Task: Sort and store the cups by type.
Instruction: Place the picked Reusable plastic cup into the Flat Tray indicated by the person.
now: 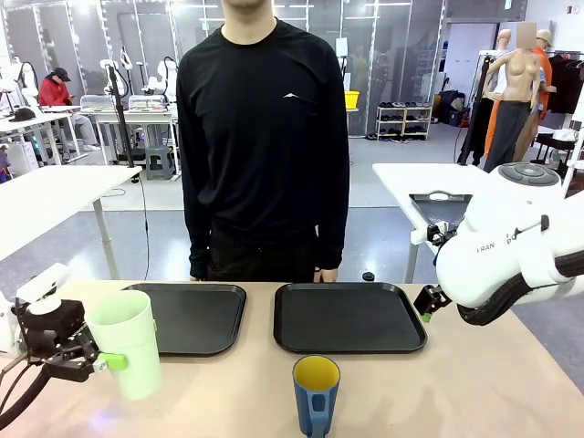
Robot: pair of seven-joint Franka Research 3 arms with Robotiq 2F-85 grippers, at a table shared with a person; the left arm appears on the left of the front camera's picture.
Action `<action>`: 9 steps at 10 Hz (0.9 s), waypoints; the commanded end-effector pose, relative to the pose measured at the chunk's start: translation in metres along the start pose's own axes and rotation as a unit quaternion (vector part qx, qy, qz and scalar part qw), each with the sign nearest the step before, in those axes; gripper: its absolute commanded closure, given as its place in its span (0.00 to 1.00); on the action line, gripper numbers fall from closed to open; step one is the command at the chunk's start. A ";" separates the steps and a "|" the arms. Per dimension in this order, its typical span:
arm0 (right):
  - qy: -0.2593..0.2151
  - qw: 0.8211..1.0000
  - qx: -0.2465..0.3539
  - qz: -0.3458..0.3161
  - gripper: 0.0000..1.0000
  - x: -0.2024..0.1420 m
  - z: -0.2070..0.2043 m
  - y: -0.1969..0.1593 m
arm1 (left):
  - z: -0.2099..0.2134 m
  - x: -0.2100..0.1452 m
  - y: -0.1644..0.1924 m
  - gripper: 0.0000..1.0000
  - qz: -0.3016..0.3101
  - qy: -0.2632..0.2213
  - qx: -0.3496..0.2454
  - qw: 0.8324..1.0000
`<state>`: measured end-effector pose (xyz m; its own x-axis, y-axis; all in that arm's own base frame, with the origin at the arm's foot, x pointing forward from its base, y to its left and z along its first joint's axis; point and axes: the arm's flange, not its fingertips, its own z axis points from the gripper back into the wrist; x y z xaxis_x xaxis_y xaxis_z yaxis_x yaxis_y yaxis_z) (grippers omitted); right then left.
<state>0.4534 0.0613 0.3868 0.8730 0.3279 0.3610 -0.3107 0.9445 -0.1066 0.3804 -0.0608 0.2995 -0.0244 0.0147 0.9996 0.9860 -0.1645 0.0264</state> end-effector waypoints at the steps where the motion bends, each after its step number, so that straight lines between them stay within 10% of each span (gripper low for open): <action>1: 0.001 1.000 0.000 -0.001 0.00 0.000 0.000 -0.001 | 0.001 0.001 0.001 0.70 -0.006 0.000 0.001 1.000; 9: 0.001 1.000 0.000 -0.001 0.00 0.000 0.000 -0.001 | 0.001 0.001 0.001 0.70 -0.006 0.000 0.001 1.000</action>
<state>0.4534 0.0613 0.3868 0.8730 0.3279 0.3610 -0.3107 0.9445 -0.1066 0.3804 -0.0608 0.2995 -0.0244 0.0147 0.9996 0.9860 -0.1644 0.0265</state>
